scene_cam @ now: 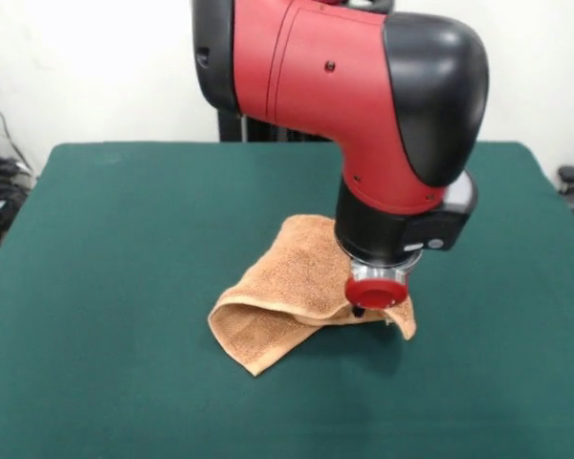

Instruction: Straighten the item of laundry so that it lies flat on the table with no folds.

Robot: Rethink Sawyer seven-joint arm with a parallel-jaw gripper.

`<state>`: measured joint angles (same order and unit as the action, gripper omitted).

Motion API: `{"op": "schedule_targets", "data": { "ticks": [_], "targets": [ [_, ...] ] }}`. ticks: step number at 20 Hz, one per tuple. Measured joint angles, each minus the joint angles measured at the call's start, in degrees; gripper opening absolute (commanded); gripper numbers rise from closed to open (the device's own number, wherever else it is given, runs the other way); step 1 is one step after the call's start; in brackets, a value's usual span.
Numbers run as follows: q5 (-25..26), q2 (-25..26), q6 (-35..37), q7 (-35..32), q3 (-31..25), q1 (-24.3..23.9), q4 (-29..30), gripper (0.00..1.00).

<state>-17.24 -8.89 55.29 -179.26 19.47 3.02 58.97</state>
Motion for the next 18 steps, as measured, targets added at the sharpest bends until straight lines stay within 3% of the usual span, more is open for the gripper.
{"op": "schedule_targets", "data": {
  "ticks": [7,8,18],
  "targets": [
    [0.4,-3.1,-3.9,0.0,-2.2,-1.0,5.1,0.00],
    [1.3,-4.3,-4.5,0.0,-2.6,-1.3,6.8,1.00],
    [3.9,-6.9,-4.6,0.0,-4.1,-2.6,9.9,1.00]
  ]
}}
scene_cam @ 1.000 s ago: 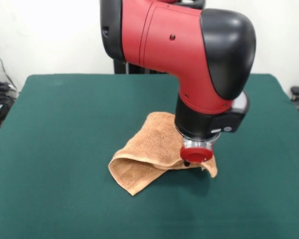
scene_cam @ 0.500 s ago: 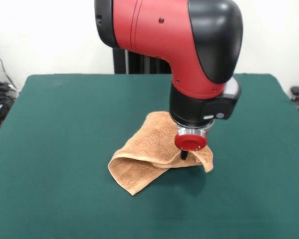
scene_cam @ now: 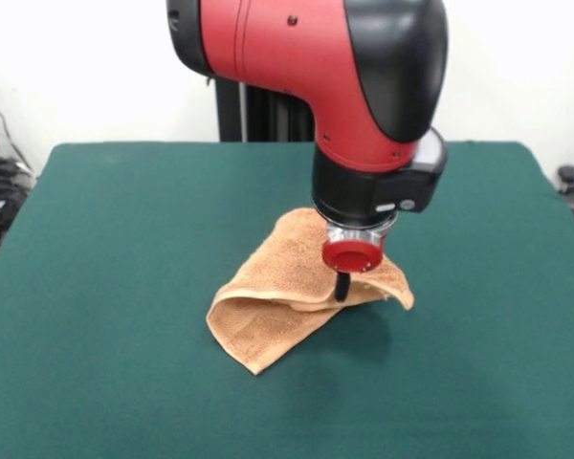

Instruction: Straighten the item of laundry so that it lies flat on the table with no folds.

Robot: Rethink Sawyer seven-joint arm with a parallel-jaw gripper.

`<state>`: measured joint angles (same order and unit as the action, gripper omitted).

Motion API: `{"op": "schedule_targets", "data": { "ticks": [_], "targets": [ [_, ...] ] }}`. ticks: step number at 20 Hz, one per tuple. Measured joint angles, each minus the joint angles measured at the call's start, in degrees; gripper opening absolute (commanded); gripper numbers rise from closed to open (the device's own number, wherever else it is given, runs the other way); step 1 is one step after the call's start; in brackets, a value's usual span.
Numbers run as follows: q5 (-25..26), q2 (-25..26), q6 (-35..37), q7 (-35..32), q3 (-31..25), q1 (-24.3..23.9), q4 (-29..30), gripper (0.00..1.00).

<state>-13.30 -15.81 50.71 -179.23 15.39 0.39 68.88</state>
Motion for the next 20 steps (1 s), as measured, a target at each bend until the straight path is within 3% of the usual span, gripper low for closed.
{"op": "schedule_targets", "data": {
  "ticks": [20],
  "targets": [
    [3.3,-3.5,-2.1,0.0,-4.5,-2.6,4.5,1.00]
  ]
}}
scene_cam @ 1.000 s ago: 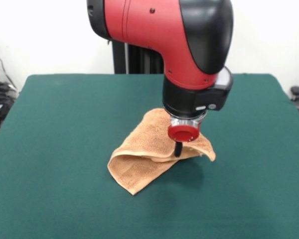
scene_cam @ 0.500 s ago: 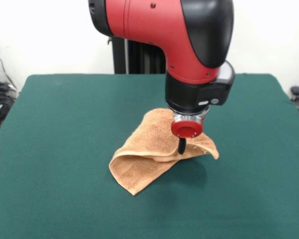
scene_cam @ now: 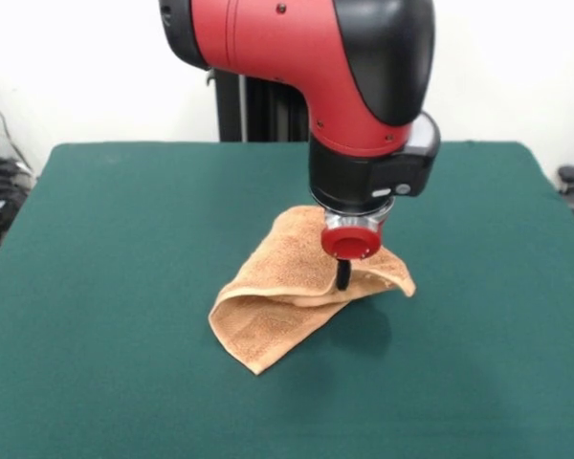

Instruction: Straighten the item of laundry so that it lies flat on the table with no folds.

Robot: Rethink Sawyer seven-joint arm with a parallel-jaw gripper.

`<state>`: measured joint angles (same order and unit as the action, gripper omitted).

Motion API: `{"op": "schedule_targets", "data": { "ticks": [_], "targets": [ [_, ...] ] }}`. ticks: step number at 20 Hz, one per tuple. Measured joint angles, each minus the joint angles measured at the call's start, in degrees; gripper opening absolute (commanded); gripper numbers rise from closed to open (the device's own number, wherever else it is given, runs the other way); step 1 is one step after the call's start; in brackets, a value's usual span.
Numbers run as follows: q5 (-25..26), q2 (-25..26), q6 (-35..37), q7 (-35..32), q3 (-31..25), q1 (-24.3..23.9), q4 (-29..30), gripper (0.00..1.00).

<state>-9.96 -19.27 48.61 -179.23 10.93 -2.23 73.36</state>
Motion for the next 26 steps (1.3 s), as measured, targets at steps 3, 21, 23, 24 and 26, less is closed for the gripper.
{"op": "schedule_targets", "data": {
  "ticks": [3,21,23,24,26],
  "targets": [
    [0.5,-0.5,0.0,0.0,-0.8,-0.5,0.7,1.00],
    [4.7,-2.7,0.0,0.0,-4.3,-4.7,2.8,1.00],
    [5.1,-2.7,0.0,0.0,-4.4,-5.0,2.8,1.00],
    [5.3,-2.7,0.0,0.0,-4.5,-5.1,2.8,1.00],
    [5.8,-2.9,0.0,0.0,-4.8,-5.6,2.8,1.00]
  ]
}}
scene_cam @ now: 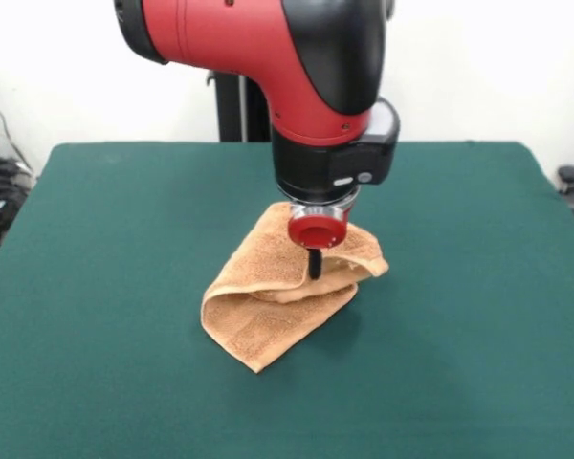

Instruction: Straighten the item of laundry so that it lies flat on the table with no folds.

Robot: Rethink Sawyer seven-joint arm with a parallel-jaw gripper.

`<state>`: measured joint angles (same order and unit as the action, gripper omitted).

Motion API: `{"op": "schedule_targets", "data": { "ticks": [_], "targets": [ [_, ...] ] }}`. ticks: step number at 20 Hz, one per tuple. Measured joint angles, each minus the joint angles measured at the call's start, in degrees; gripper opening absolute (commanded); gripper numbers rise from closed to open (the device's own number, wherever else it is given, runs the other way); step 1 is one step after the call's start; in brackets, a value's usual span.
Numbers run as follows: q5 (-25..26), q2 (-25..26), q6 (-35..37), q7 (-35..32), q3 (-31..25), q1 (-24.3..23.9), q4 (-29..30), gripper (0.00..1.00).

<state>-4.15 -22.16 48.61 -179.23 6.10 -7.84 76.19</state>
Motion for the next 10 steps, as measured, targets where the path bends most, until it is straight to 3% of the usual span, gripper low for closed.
{"op": "schedule_targets", "data": {
  "ticks": [10],
  "targets": [
    [4.0,-1.9,0.0,0.1,-0.8,-3.1,0.2,1.00]
  ]
}}
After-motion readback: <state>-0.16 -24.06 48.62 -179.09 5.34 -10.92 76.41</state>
